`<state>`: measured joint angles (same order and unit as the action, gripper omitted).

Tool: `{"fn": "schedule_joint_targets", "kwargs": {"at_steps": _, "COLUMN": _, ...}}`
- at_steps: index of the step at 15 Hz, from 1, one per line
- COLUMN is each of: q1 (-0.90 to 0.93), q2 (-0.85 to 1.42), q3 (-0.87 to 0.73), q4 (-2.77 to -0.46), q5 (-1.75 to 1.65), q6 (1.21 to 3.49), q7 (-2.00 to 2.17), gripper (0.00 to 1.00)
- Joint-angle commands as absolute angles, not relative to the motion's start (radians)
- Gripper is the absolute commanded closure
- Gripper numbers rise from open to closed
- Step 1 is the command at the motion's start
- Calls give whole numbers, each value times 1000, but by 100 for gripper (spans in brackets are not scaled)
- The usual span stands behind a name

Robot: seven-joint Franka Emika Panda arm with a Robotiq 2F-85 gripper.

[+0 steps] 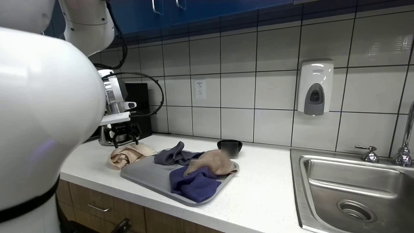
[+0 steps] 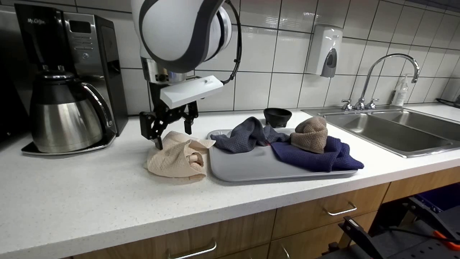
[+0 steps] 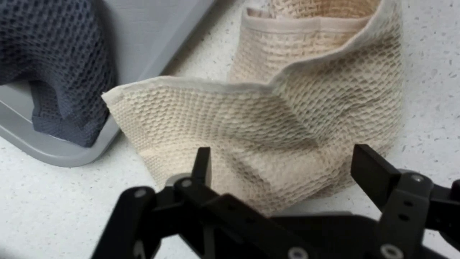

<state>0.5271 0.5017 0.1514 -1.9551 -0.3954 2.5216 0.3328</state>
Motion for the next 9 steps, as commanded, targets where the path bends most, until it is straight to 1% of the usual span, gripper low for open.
{"fn": "schedule_joint_targets", "kwargs": {"at_steps": 1, "q1": 525, "q2": 509, "q3": 168, "q4": -1945, "q5": -374, "q6": 2474, "q7": 276, "gripper": 0}}
{"fn": "schedule_joint_targets", "kwargs": {"at_steps": 9, "q1": 526, "q2": 511, "q3": 186, "q4": -1951, "q5": -376, "q6": 2409, "q7": 238, "gripper": 0}}
